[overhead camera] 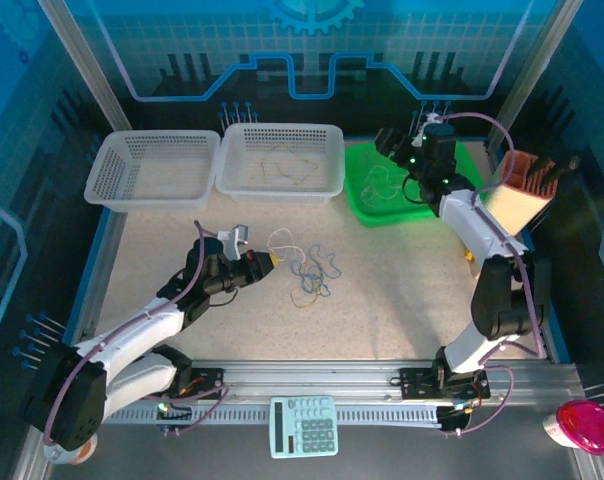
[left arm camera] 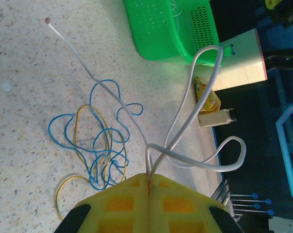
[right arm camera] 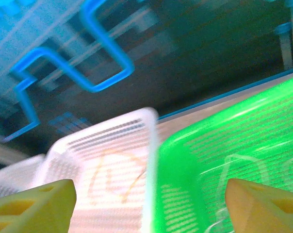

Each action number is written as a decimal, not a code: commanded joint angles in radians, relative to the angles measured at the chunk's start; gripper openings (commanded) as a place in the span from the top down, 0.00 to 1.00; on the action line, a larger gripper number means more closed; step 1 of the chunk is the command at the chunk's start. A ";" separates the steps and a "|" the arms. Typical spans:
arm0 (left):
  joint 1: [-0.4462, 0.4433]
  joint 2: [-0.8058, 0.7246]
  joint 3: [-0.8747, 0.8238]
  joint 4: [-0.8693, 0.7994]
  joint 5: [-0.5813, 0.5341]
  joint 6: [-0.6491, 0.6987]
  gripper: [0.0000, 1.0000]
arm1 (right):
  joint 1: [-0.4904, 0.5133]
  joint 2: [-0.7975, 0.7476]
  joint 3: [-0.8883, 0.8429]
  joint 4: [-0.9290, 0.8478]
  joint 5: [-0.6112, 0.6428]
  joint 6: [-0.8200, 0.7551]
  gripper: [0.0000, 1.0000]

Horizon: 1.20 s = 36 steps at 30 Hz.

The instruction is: Untangle the cables

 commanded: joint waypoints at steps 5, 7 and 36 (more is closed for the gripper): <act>0.005 0.041 0.085 0.076 0.028 -0.019 1.00 | 0.145 -0.088 -0.120 0.026 -0.307 -0.006 0.20; 0.006 0.048 0.102 0.083 0.025 -0.022 1.00 | 0.193 -0.110 -0.159 0.037 -0.339 -0.032 0.20; 0.005 0.110 0.203 0.080 0.052 -0.044 1.00 | 0.456 -0.198 -0.317 -0.017 -0.303 -0.202 0.18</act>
